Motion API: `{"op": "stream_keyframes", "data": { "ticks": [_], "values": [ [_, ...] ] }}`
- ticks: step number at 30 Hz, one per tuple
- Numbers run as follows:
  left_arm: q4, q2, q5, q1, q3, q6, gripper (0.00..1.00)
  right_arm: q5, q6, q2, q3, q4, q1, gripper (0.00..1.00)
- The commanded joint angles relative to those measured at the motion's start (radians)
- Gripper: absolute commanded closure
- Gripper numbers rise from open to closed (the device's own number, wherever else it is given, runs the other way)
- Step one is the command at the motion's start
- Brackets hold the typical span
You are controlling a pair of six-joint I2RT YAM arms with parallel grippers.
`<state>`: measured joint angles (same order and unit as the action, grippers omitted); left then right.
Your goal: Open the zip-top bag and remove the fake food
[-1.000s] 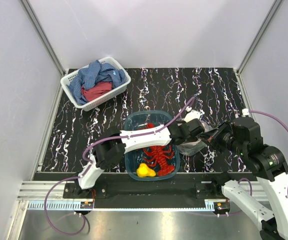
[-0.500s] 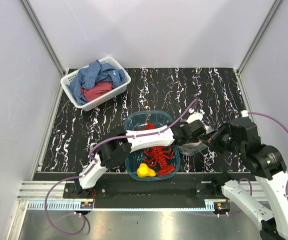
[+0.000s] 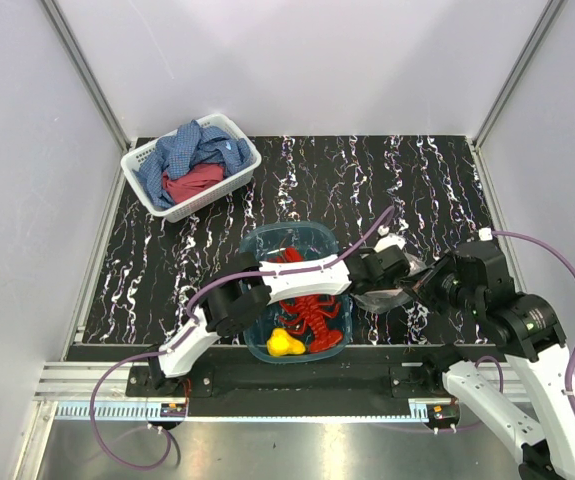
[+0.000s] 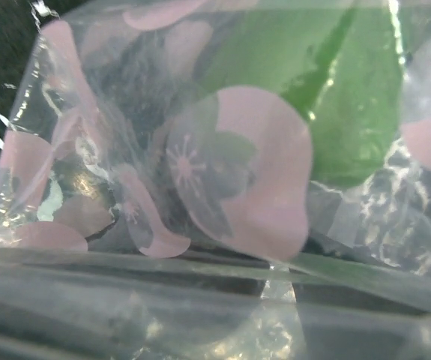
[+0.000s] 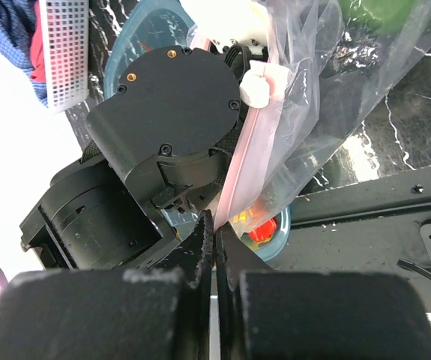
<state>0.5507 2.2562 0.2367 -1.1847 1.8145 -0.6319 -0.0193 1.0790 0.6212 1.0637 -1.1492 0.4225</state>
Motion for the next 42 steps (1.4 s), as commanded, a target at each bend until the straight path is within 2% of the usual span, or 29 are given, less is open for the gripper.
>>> {"op": "stream_keyframes", "data": {
  "ticks": [1, 5, 6, 9, 10, 13, 15, 16, 18, 22, 23, 26, 30, 34, 38, 42],
  "values": [
    [0.091, 0.023, 0.001, 0.042, -0.072, 0.005, 0.19, -0.024, 0.007, -0.029, 0.038, 0.062, 0.001, 1.0],
    [0.077, 0.025, -0.008, 0.042, -0.064, 0.034, 0.32, -0.016, -0.007, -0.014, 0.051, 0.062, 0.001, 1.0],
    [0.077, 0.022, -0.01, 0.042, -0.055, 0.04, 0.42, -0.016, -0.019, -0.009, 0.058, 0.059, 0.001, 1.0],
    [0.08, -0.012, -0.033, 0.048, -0.014, 0.061, 0.63, -0.001, -0.054, -0.002, 0.065, 0.051, 0.002, 1.0],
    [0.083, -0.032, -0.069, 0.051, 0.0, 0.069, 0.73, 0.011, -0.066, -0.002, 0.067, 0.049, 0.002, 1.0],
    [0.12, -0.076, -0.159, 0.068, 0.057, 0.07, 0.82, 0.012, -0.132, 0.014, 0.078, 0.033, 0.002, 1.0],
    [0.14, -0.102, -0.213, 0.083, 0.074, 0.067, 0.84, 0.009, -0.197, 0.023, 0.094, 0.023, 0.001, 1.0],
    [0.149, -0.127, -0.271, 0.088, 0.091, 0.069, 0.89, 0.015, -0.22, 0.032, 0.104, 0.019, 0.001, 1.0],
    [0.186, -0.156, -0.315, 0.097, 0.104, 0.072, 0.9, 0.036, -0.285, 0.044, 0.139, -0.006, -0.001, 1.0],
    [0.221, -0.185, -0.554, 0.129, 0.111, 0.038, 0.96, 0.08, -0.405, 0.063, 0.194, -0.03, 0.002, 1.0],
    [0.245, -0.19, -0.583, 0.135, 0.123, 0.04, 0.99, 0.091, -0.422, 0.061, 0.203, -0.037, 0.001, 1.0],
    [0.275, -0.237, -0.625, 0.137, 0.138, 0.047, 0.99, 0.125, -0.459, 0.069, 0.237, -0.053, 0.001, 1.0],
    [0.275, -0.332, -0.623, 0.132, 0.158, 0.081, 0.98, 0.107, -0.449, 0.089, 0.269, -0.035, 0.001, 1.0],
    [0.273, -0.389, -0.554, 0.117, 0.17, 0.103, 0.99, 0.1, -0.441, 0.1, 0.277, -0.018, 0.001, 1.0],
    [0.217, -0.426, -0.514, 0.08, 0.129, 0.173, 1.0, 0.104, -0.427, 0.133, 0.32, -0.014, 0.002, 1.0],
    [0.169, -0.469, -0.475, 0.05, 0.129, 0.175, 1.0, 0.101, -0.474, 0.163, 0.344, -0.004, 0.002, 1.0]
  ]
}}
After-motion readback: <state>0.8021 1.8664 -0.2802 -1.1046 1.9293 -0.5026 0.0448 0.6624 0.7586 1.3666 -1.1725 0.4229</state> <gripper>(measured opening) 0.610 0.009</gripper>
